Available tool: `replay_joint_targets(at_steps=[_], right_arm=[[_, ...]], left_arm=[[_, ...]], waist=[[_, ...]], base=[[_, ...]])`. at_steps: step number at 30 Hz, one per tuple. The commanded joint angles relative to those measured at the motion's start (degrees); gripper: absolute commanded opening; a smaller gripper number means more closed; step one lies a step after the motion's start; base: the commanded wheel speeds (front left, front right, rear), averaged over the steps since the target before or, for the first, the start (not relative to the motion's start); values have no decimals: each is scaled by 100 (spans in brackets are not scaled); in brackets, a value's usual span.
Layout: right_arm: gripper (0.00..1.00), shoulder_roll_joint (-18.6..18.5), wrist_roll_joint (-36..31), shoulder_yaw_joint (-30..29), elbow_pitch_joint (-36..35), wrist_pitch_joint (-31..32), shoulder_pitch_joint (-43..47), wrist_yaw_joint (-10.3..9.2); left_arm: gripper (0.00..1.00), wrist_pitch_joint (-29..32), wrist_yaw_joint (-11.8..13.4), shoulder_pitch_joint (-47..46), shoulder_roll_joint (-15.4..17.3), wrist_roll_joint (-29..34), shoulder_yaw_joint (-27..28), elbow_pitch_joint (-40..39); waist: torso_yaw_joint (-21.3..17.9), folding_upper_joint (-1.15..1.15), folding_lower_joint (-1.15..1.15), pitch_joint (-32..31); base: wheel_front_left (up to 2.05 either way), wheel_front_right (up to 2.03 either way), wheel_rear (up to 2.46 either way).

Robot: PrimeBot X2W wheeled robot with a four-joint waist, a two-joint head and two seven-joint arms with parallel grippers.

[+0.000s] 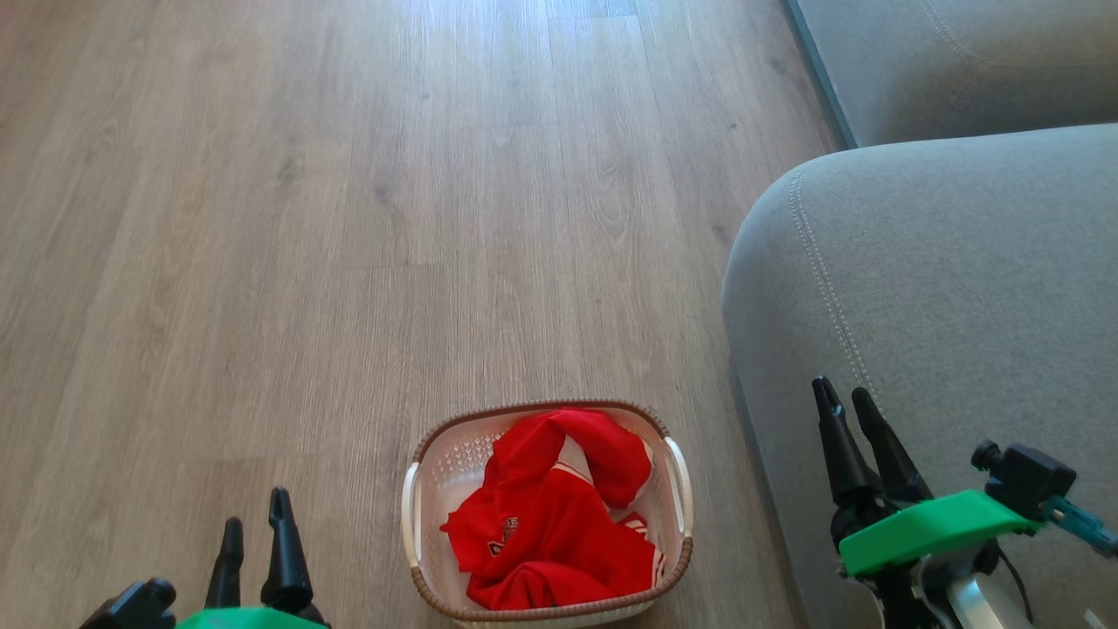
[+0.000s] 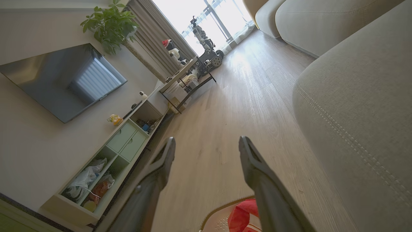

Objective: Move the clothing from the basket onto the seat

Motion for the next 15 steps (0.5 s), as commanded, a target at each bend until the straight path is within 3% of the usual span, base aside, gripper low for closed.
replay_joint_targets(at_steps=[1, 15], right_arm=[[100, 6, -287, -12, -146, -66, -76, -1], [100, 176, -1431, -110, -112, -82, -60, -1]], left_arm=[[100, -115, 37, -99, 76, 266, 107, -208], [100, -333, 128, -9, 86, 1177, 51, -235]], waist=[[0, 0, 0, -5], [5, 0, 0, -37]], base=[[0, 0, 0], [0, 0, 0]])
